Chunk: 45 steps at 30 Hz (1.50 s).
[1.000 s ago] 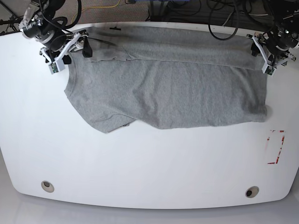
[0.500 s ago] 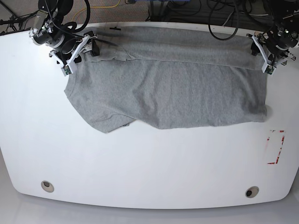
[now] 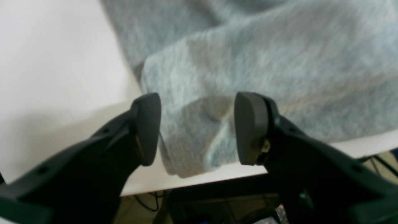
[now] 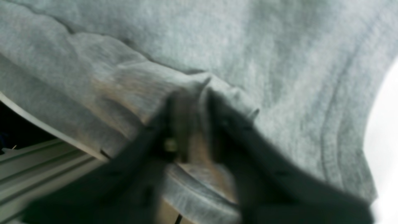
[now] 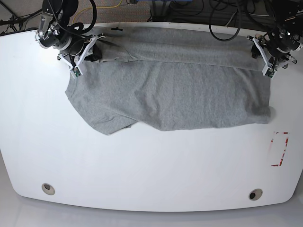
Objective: Fold the T-shirt properly
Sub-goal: 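Release the shirt with the right gripper and move it along the shirt edge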
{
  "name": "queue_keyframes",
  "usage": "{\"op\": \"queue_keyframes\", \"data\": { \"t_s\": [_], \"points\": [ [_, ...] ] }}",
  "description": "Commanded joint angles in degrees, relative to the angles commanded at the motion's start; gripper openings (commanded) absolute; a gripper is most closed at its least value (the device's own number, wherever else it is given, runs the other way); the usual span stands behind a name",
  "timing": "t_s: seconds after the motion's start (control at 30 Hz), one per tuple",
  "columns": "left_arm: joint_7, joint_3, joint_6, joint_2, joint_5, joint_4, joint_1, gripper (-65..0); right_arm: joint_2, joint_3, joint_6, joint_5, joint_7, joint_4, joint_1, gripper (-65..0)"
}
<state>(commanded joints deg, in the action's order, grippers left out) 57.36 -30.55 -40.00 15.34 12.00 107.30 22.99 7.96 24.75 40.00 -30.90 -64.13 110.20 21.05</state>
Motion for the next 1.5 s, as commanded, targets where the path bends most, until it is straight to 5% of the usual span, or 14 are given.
{"op": "queue_keyframes", "data": {
  "t_s": [1.1, 1.5],
  "points": [
    [0.00, 0.00, 0.00, 0.09, -0.09, 0.00, 0.09, -30.4, -1.05, -0.09, 0.00, 0.00, 2.37, 3.52, -6.51, -63.9],
    [0.00, 0.00, 0.00, 0.09, -0.09, 0.00, 0.26, -30.4, -0.97, -0.18, 0.00, 0.00, 2.29, -5.63, -11.08, -63.6]
  ]
}}
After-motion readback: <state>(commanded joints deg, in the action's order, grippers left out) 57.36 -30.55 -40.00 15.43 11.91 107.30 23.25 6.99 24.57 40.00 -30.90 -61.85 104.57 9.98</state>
